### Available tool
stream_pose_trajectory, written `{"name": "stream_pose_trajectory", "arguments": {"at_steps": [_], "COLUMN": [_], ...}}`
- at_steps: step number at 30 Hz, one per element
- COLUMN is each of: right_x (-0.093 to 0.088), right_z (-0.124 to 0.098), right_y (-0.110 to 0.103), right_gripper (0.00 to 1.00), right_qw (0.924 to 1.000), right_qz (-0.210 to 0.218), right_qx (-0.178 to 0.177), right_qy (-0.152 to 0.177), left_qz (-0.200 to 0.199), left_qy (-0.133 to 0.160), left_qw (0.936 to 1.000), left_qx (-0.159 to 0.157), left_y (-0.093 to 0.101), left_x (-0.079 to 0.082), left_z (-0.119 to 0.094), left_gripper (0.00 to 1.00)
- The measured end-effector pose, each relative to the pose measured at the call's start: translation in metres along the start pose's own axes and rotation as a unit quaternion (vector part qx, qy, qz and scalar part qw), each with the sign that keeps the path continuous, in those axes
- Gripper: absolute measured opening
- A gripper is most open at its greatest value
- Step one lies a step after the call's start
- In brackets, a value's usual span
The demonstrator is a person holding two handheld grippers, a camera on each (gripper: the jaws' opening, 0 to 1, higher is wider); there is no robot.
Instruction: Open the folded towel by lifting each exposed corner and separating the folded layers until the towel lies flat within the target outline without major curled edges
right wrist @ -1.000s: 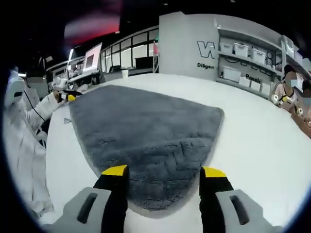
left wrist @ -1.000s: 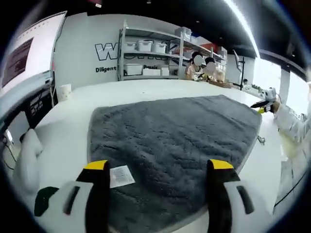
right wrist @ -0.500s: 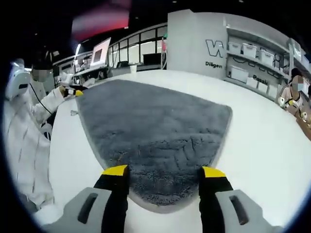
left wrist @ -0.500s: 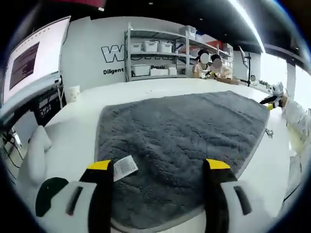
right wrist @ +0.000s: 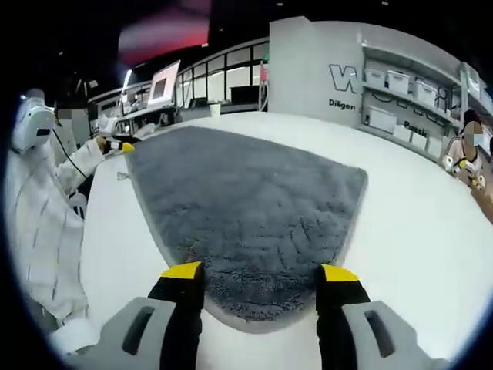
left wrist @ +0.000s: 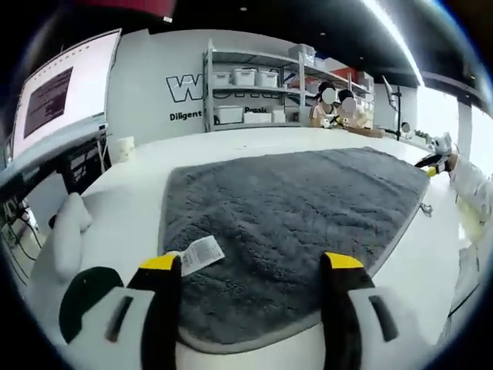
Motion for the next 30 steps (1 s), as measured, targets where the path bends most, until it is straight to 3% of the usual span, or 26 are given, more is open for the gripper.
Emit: {"name": "stream_pose_trajectory", "arguments": {"at_steps": [25, 28, 30], "right_x": [-0.007, -0.007, -0.007], "right_z": [-0.007, -0.007, -0.008], "right_y": [-0.002, -0.002, -0.003], "right_gripper": [0.59, 0.66, 0.67], "right_qw": [0.9999, 0.9999, 0.9999], "right_qz": [-0.006, -0.003, -0.003], "right_qx": [0.007, 0.004, 0.003], "right_qy": [0.012, 0.010, 0.012], "left_qz": [-0.012, -0.013, -0.014], "left_qy": [0.017, 0.019, 0.019], "left_qw": [0.9996, 0.9995, 0.9995], "left_qx": [0.018, 0.021, 0.022], "left_y": [-0.006, -0.005, -0.004], "left_x": [-0.011, -0.012, -0.012], "left_z": [-0.017, -0.018, -0.019], "left_gripper": [0.72, 0.76, 0.84]}}
Point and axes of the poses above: the point that each gripper's makers call its tool centre point, and the gripper's own axes: z roughly forward along the fingers, y roughly to its right, x roughly out of its top, the point moved 8 cm from there along -z, roughly backward along the fingers, and after that the axes turned 10 degrees about x, right-handed, at the moved point
